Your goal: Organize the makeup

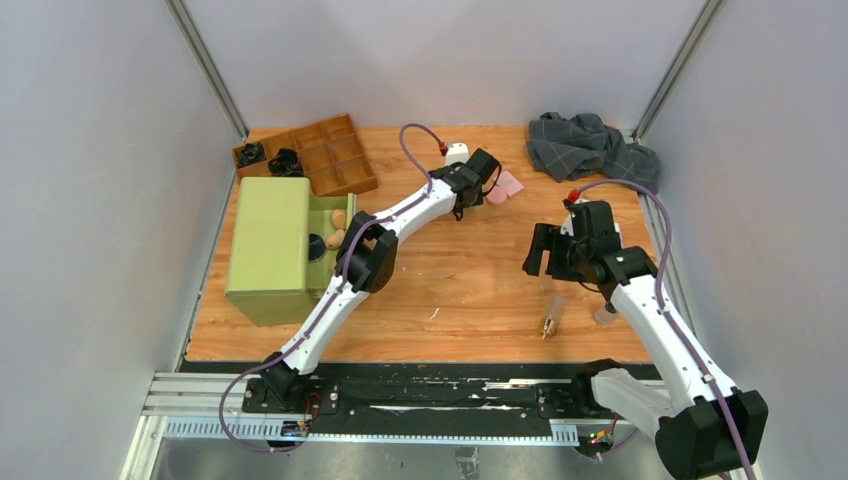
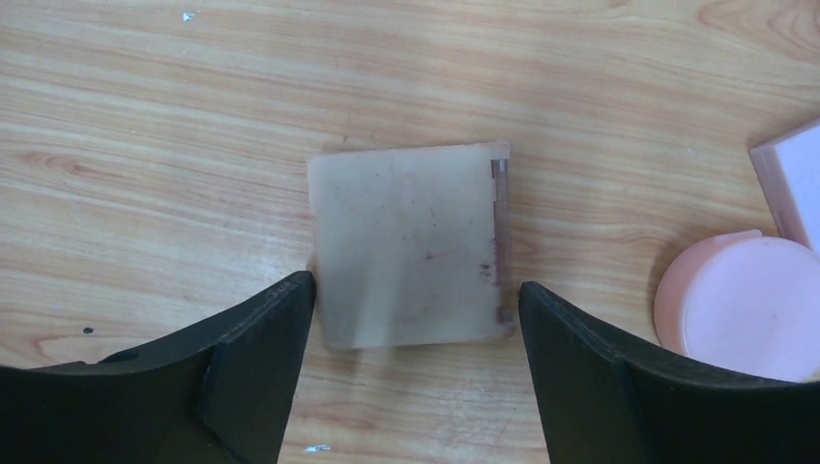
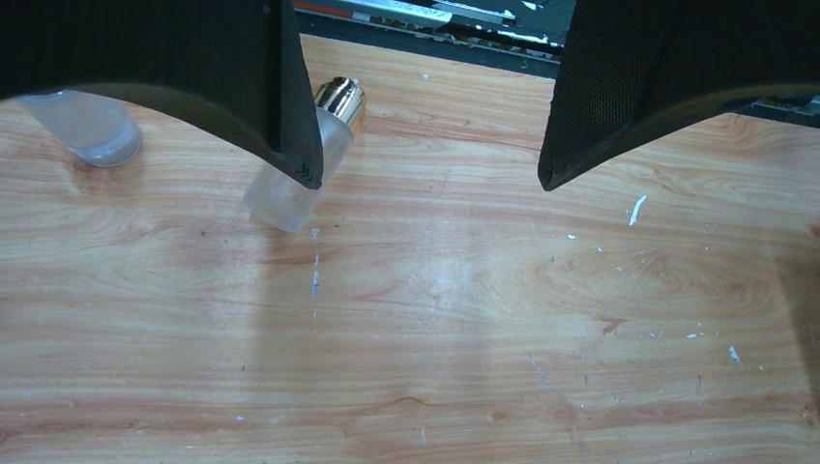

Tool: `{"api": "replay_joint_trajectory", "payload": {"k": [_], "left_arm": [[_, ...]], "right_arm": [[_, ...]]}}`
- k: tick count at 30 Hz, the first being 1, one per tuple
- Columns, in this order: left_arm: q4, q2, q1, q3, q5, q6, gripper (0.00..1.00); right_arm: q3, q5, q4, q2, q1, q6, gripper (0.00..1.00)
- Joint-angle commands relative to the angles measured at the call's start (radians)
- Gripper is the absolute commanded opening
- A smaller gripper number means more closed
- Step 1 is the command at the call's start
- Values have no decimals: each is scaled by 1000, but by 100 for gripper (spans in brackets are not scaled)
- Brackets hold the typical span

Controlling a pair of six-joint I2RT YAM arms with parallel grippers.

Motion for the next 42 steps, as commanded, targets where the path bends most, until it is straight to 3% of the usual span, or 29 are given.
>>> {"api": "replay_joint_trajectory", "payload": {"k": [1, 6, 9, 13, 19, 28, 36, 42], "left_arm": [[-16, 10, 15, -15, 18, -13, 72], [15, -19, 25, -36, 101, 106, 54], [16, -108, 25, -141, 86, 165, 50], [48, -282, 13, -311, 145, 304, 50], [42, -659, -71, -566, 83, 422, 51], [-54, -1125, -6, -911, 6, 372, 51], [-80, -1284, 153, -1084, 23, 339, 52], [-67, -1300, 230, -1147, 48, 341, 55]], "right_arm": [[-24, -7, -4, -4, -12, -20, 81], [-31, -13, -1, -6, -11, -20, 81], [-34, -19, 12, -2, -11, -16, 81], [-33, -51, 42, 26, -11, -4, 80], [-18, -103, 94, 72, -10, 13, 79], [-26, -137, 135, 88, 1, 17, 78], [-27, -160, 141, 94, 18, 18, 77], [-30, -151, 129, 81, 18, 13, 77]]}}
